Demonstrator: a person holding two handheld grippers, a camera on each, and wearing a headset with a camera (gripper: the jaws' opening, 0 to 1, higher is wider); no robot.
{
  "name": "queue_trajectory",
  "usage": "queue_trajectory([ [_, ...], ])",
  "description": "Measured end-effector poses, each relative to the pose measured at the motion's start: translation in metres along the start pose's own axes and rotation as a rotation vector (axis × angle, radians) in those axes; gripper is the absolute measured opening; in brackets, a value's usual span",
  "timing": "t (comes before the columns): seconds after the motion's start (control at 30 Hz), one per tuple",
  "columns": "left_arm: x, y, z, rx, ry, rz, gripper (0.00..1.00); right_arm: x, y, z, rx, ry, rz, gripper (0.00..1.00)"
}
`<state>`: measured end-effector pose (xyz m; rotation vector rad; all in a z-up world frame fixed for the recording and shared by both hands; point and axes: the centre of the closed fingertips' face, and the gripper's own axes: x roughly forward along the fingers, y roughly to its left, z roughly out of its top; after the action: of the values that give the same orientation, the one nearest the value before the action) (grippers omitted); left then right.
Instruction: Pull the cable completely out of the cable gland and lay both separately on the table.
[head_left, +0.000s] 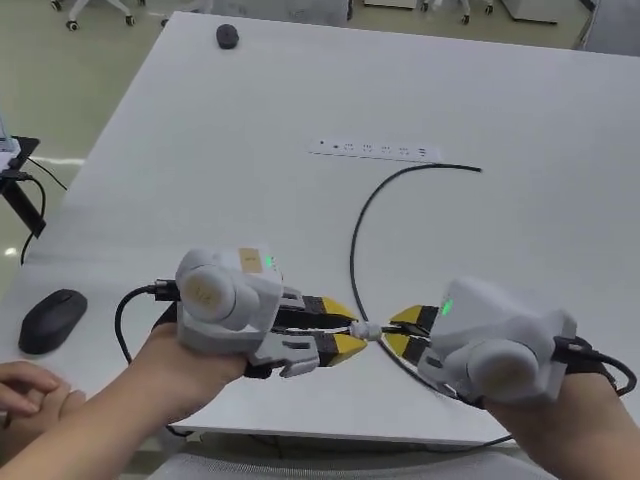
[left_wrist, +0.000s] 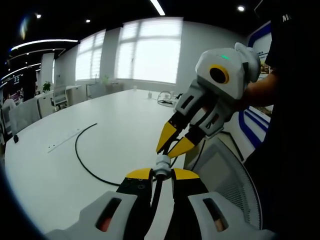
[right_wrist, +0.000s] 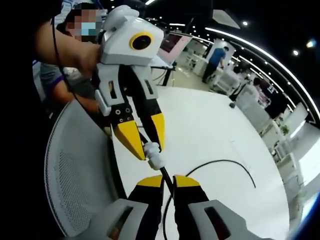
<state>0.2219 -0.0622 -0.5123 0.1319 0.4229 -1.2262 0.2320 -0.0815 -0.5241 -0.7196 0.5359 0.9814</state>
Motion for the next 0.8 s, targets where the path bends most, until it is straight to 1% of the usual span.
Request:
queue_trajectory([
  [0.07,0.000,0.001,0.001,-0.002,0.001,0.000,0.15,0.000,-0.002,-0.002,0.016,0.001,-0.003,0.02],
  [0.1,0.000,0.001,0.001,0.002,0.001,0.002,0.15,-0.001,-0.004,-0.004,0.041,0.000,-0.009,0.02],
  [0.17,0.000,0.002,0.003,0.002,-0.006,0.004,0.15,-0.004,-0.008,-0.002,0.094,-0.022,-0.013,0.02],
  [0.27,-0.002,0.003,0.006,0.007,-0.012,0.009,0.15,-0.005,-0.011,-0.005,0.124,-0.026,-0.019,0.02],
  [0.33,-0.002,0.005,0.006,0.004,-0.013,0.011,0.15,-0.006,-0.015,-0.010,0.168,-0.030,-0.029,0.02],
  [0.37,-0.003,0.005,0.006,0.003,-0.014,0.013,0.15,-0.006,-0.016,-0.011,0.178,-0.032,-0.031,0.02],
  [0.43,-0.003,0.005,0.006,0.003,-0.016,0.014,0.15,-0.007,-0.018,-0.015,0.254,-0.047,-0.027,0.02],
  [0.57,-0.004,0.007,0.005,0.002,-0.015,0.019,0.15,-0.008,-0.025,-0.025,0.316,-0.054,-0.044,0.02],
  [0.63,-0.004,0.007,0.005,0.002,-0.014,0.015,0.15,-0.008,-0.025,-0.029,0.370,-0.065,-0.036,0.02],
  [0.67,-0.004,0.006,0.004,0.002,-0.011,0.013,0.15,-0.008,-0.025,-0.032,0.423,-0.073,-0.029,0.02],
  [0.7,-0.003,0.006,0.004,0.003,-0.009,0.013,0.15,-0.008,-0.028,-0.034,0.431,-0.078,-0.038,0.02],
  [0.8,-0.003,0.007,0.004,0.000,-0.006,0.013,0.15,-0.007,-0.032,-0.042,0.437,-0.069,-0.052,0.02],
])
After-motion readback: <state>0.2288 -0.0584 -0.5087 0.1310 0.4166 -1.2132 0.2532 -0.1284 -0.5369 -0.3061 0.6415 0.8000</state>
